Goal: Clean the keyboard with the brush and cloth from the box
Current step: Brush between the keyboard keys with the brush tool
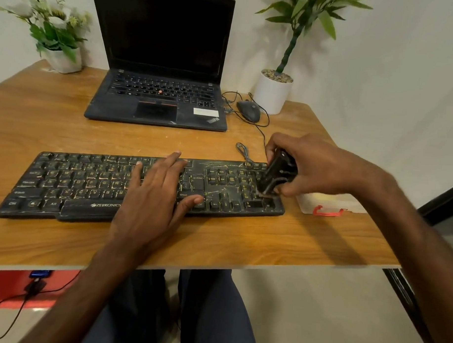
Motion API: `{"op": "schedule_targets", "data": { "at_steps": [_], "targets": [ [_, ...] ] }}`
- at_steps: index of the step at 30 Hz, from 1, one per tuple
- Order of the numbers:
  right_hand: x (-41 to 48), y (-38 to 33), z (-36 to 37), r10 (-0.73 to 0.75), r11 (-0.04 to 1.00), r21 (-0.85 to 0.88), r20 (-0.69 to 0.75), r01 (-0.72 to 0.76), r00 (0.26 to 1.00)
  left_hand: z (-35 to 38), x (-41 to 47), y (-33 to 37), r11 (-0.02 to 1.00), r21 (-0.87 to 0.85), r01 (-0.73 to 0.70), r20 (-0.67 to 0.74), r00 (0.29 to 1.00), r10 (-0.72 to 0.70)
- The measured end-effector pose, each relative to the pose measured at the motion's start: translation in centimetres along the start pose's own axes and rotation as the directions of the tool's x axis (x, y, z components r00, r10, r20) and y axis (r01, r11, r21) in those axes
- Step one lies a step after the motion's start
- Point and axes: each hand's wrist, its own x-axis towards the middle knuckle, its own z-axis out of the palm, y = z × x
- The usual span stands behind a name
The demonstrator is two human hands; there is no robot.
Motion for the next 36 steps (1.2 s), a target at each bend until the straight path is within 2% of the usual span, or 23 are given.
{"op": "schedule_targets", "data": {
  "at_steps": [2,4,8,11,14,19,21,27,31,33,36],
  "targets": [
    [2.4,0.4,-0.1,-0.039,0.993,-0.113,-0.128,0.024,0.991,0.0,0.0,-0.1,1.000,-0.002,0.002,-0.002,1.000,-0.002],
    [4.8,0.6,0.5,-0.047,0.970,-0.242,-0.171,0.005,0.984,-0.1,-0.1,-0.2,1.000,-0.005,0.000,-0.006,1.000,0.000],
    [7.2,0.5,2.3,-0.084,0.857,-0.514,-0.080,0.031,0.993,-0.1,-0.2,-0.3,1.000,-0.016,-0.002,-0.006,1.000,0.002],
    [6.2,0.0,2.1,-0.084,0.811,-0.583,-0.029,0.052,0.996,-0.1,-0.2,-0.3,1.000,0.011,-0.004,0.000,1.000,0.004],
    [4.4,-0.4,2.2,-0.110,0.817,-0.569,0.011,0.097,0.994,-0.1,-0.2,-0.2,0.999,0.035,-0.006,0.003,1.000,0.006],
    [4.2,0.8,0.8,-0.084,0.927,-0.373,-0.113,0.036,0.990,-0.2,-0.2,0.0,0.998,0.062,-0.012,0.000,1.000,0.012],
    [4.9,1.1,0.5,-0.060,0.949,-0.314,-0.119,0.020,0.991,-0.2,-0.1,-0.1,0.998,0.065,-0.006,0.004,1.000,0.006],
    [5.6,1.0,1.6,-0.069,0.949,-0.308,-0.022,0.059,0.997,0.0,0.1,-0.2,0.997,0.075,0.008,0.015,1.000,-0.009],
    [4.9,0.8,0.1,-0.022,0.985,-0.167,0.078,0.035,0.997,0.0,0.1,-0.1,0.997,0.072,0.019,0.018,1.000,-0.020],
    [5.0,0.9,-0.4,-0.032,0.982,-0.186,0.027,0.037,0.999,0.0,0.1,-0.1,0.997,0.069,0.021,0.021,1.000,-0.023],
    [5.8,0.9,0.4,-0.038,0.952,-0.304,-0.073,0.014,0.997,0.0,0.1,-0.1,0.998,0.068,0.020,0.016,1.000,-0.021]
  ]
}}
